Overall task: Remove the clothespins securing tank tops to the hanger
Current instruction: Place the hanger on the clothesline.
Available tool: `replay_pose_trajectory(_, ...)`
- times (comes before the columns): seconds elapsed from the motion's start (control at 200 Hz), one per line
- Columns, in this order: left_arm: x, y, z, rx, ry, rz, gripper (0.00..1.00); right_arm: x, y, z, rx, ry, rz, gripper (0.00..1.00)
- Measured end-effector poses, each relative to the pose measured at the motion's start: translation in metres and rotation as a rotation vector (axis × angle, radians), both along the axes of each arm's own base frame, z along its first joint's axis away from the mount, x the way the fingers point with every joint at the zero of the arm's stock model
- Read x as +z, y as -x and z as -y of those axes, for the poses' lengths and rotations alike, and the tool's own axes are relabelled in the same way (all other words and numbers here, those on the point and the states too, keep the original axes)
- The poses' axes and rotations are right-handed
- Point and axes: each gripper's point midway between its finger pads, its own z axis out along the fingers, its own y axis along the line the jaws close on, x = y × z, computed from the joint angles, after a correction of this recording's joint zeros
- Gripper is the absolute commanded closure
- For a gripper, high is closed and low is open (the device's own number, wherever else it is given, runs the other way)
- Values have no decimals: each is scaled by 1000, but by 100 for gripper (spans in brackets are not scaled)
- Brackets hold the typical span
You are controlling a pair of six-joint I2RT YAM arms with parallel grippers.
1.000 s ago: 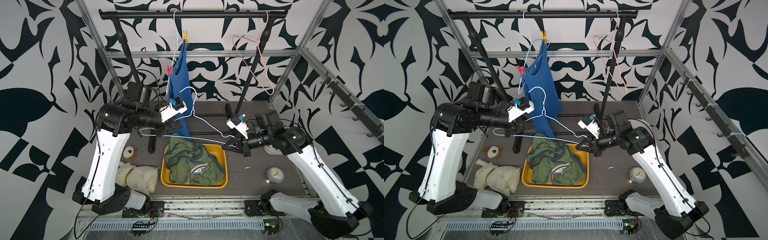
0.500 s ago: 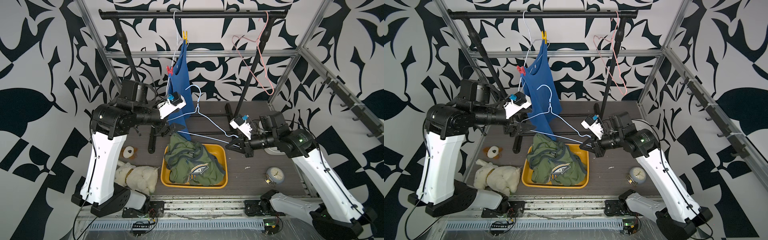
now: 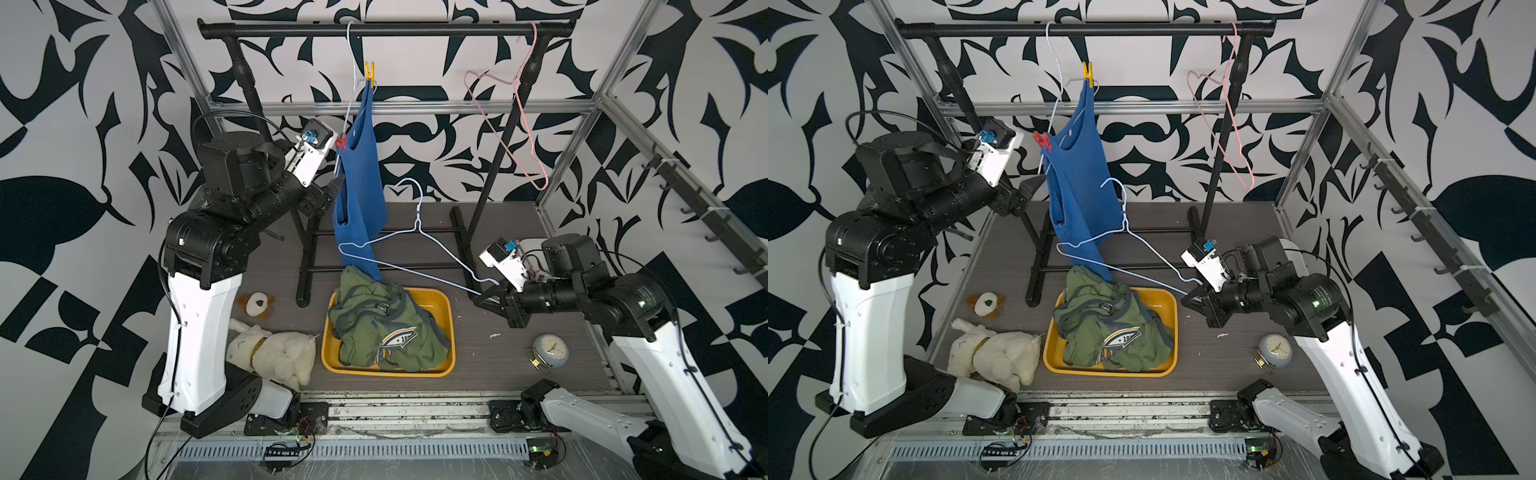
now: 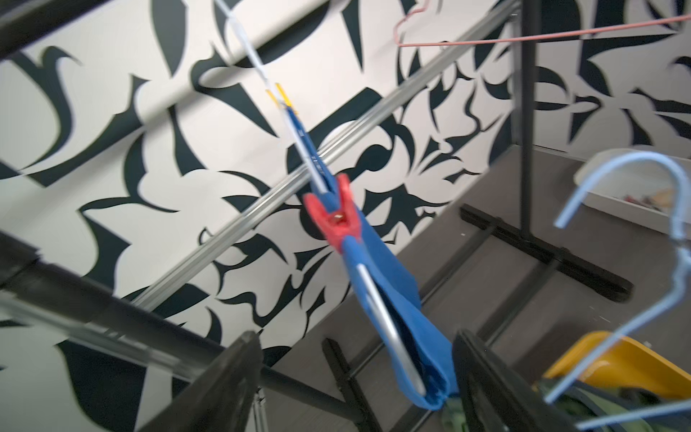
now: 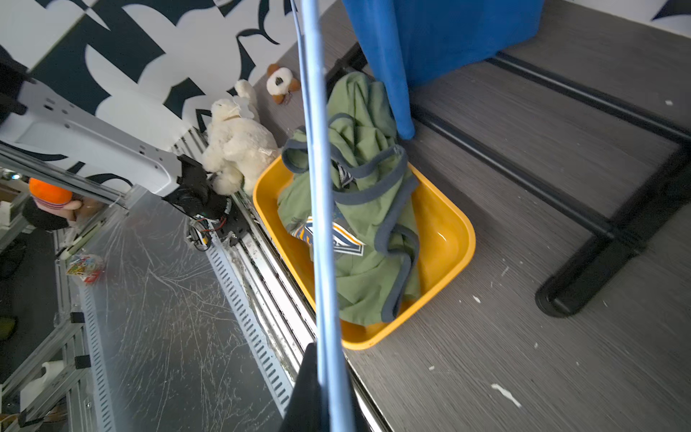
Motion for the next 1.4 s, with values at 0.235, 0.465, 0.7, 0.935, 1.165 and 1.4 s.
replay_pose_trajectory(0.235, 10, -19, -19, 148, 30, 43, 16, -8, -3, 34, -156, 148, -1, 100)
replay_pose_trajectory(0.465, 14, -17, -31, 211, 34, 60, 16, 9, -14, 59, -303, 202, 82, 100)
replay_pose_trajectory(0.7, 36, 8, -52, 250, 35, 125, 12, 37, -50, 57, -400, 148, 213, 100)
replay_pose_trajectory(0.935, 27, 25, -89, 369, 21, 135, 10, 86, -115, 38, -509, 36, 366, 100)
replay_pose_trajectory(1.165, -57, -4, -97, 437, -24, -62, 10, 115, -175, 18, -591, -51, 447, 100)
replay_pose_trajectory(1.4, -109, -22, -108, 497, -36, -192, 10, 148, -194, 13, -632, -146, 541, 100)
